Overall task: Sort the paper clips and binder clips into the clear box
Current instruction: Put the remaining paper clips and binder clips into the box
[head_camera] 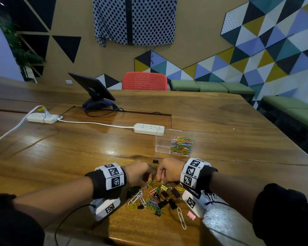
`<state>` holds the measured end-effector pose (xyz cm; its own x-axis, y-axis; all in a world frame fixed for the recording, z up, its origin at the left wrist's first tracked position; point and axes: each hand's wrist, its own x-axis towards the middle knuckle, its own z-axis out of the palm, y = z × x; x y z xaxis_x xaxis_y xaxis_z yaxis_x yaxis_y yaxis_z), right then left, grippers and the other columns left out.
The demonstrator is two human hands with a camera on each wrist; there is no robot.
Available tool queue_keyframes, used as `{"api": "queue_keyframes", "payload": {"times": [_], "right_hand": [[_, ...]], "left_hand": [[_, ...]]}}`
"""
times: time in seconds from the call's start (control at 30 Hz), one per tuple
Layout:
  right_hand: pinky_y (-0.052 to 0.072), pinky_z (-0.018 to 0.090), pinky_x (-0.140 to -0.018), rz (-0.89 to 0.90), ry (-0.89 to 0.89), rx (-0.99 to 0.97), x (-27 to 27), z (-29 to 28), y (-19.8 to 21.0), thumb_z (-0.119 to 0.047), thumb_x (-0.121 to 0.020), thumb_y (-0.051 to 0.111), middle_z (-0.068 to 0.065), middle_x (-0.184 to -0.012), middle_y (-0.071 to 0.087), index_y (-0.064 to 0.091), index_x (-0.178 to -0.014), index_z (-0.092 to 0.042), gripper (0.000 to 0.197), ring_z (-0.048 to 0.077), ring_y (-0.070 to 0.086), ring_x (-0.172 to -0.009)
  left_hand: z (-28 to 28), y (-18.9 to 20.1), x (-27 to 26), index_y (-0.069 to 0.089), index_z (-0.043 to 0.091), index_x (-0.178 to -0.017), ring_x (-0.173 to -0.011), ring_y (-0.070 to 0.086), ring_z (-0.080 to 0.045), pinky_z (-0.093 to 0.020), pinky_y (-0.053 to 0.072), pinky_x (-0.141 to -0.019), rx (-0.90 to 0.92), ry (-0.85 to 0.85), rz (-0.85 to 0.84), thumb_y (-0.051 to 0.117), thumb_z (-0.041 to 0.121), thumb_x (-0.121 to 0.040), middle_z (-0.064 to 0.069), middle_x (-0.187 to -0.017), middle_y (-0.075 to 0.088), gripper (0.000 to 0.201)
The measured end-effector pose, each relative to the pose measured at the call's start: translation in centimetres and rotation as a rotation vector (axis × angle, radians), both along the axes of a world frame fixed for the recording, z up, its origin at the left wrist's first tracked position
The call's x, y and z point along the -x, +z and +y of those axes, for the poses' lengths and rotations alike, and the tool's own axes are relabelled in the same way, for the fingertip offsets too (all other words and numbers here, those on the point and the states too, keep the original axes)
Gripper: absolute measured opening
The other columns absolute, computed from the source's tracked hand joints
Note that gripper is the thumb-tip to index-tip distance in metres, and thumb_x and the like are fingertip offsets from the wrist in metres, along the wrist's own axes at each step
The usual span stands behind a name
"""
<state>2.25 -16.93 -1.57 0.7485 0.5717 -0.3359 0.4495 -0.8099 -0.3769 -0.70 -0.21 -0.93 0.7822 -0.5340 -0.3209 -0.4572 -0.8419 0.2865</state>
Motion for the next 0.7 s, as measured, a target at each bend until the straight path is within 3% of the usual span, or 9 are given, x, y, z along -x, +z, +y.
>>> {"api": "queue_keyframes", "payload": {"times": [0.07, 0.2, 0.27, 0.37, 0.53, 0.63, 0.7], "right_hand": [[0.047, 0.021, -0.075, -0.027, 0.02, 0.014, 0.1, -0.2, -0.1, -0.017, -0.081, 0.07, 0.002, -0.09, 0.069, 0.071, -0.098, -0.009, 0.019, 0.007, 0.056, -0.076], [0.047, 0.025, -0.076, -0.037, 0.056, 0.058, 0.4, -0.5, -0.3, -0.02, -0.084, 0.067, 0.009, -0.099, 0.071, 0.07, -0.098, -0.008, 0.02, 0.009, 0.054, -0.076], [0.047, 0.026, -0.078, -0.033, 0.062, 0.078, 0.4, -0.5, -0.4, -0.02, -0.086, 0.064, 0.008, -0.101, 0.07, 0.069, -0.1, -0.008, 0.019, 0.01, 0.054, -0.077], [0.045, 0.024, -0.076, -0.054, 0.064, 0.067, 0.4, -0.8, -0.4, -0.019, -0.087, 0.062, 0.008, -0.102, 0.069, 0.067, -0.099, -0.009, 0.017, 0.01, 0.053, -0.079], [0.045, 0.018, -0.066, -0.049, -0.034, -0.019, -0.3, -2.5, 0.1, -0.015, -0.083, 0.068, 0.007, -0.094, 0.07, 0.068, -0.095, -0.009, 0.014, 0.004, 0.053, -0.064], [0.044, 0.014, -0.064, -0.051, -0.073, -0.026, -0.7, -4.3, 0.6, -0.016, -0.08, 0.071, 0.006, -0.093, 0.072, 0.069, -0.093, -0.012, 0.014, -0.005, 0.05, -0.058], [0.043, 0.013, -0.064, -0.06, -0.108, -0.027, -0.8, -5.6, 1.0, -0.016, -0.079, 0.072, 0.005, -0.092, 0.073, 0.07, -0.092, -0.013, 0.014, -0.004, 0.051, -0.06]], "left_hand": [[0.3, 0.0, -0.3, 0.062, 0.009, -0.108, -0.1, 0.06, -0.021, -0.024, 0.044, -0.079, -0.013, 0.009, -0.005, 0.07, 0.022, -0.081, -0.008, -0.11, 0.065, 0.03], [0.7, 0.8, -1.2, 0.065, 0.009, -0.102, -0.093, 0.057, -0.019, -0.025, 0.044, -0.077, 0.0, 0.051, -0.062, 0.071, 0.025, -0.08, -0.008, -0.105, 0.065, 0.028], [0.6, 1.5, -1.8, 0.066, 0.008, -0.096, -0.083, 0.056, -0.015, -0.019, 0.043, -0.067, 0.048, 0.061, -0.089, 0.071, 0.023, -0.08, -0.005, -0.092, 0.065, 0.023], [0.0, 2.8, -2.8, 0.067, 0.007, -0.091, -0.067, 0.05, -0.004, -0.011, 0.034, -0.056, 0.131, 0.089, -0.105, 0.071, 0.019, -0.081, 0.01, -0.072, 0.055, 0.016], [-2.0, 4.7, -5.0, 0.068, 0.009, -0.084, -0.065, 0.052, -0.003, -0.016, 0.041, -0.063, 0.251, 0.128, -0.189, 0.072, 0.016, -0.079, 0.011, -0.069, 0.056, 0.009], [-3.9, 5.8, -6.7, 0.068, 0.005, -0.086, -0.073, 0.055, -0.012, -0.024, 0.045, -0.069, 0.281, 0.121, -0.28, 0.073, 0.018, -0.078, 0.0, -0.077, 0.062, 0.016], [-5.4, 6.2, -7.8, 0.067, 0.005, -0.086, -0.077, 0.057, -0.014, -0.025, 0.045, -0.07, 0.281, 0.115, -0.333, 0.072, 0.02, -0.079, -0.006, -0.085, 0.066, 0.017]]}}
